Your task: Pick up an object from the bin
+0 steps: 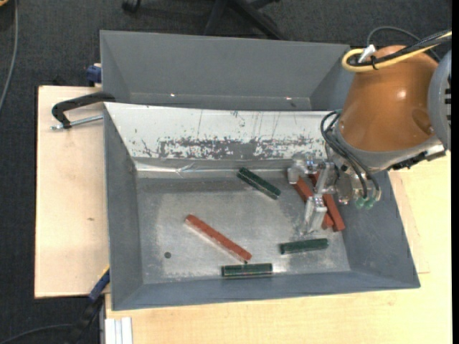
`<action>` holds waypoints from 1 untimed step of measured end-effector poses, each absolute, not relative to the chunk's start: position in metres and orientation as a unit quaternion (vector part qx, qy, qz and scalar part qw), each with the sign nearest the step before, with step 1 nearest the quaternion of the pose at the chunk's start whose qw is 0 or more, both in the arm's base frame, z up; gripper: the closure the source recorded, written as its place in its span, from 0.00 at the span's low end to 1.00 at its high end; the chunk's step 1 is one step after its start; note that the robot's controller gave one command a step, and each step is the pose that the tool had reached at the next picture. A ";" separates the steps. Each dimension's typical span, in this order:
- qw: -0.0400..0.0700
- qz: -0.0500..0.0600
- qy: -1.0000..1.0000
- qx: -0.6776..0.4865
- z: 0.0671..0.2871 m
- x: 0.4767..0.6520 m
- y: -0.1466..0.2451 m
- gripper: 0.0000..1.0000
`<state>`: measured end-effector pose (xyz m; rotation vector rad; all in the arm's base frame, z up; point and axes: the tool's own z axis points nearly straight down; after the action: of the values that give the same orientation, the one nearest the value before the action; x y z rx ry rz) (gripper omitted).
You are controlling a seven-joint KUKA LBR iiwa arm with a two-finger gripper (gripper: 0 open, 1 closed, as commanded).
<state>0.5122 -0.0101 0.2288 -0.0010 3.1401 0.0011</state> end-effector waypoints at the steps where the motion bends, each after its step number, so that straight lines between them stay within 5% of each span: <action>1: 0.003 0.000 1.000 0.014 0.150 0.503 -0.038 0.00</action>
Offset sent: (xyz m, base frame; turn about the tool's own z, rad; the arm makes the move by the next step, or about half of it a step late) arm -0.0184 -0.0438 -0.0688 -0.2046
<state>0.5030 -0.0384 0.1504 0.0425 3.1362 0.0013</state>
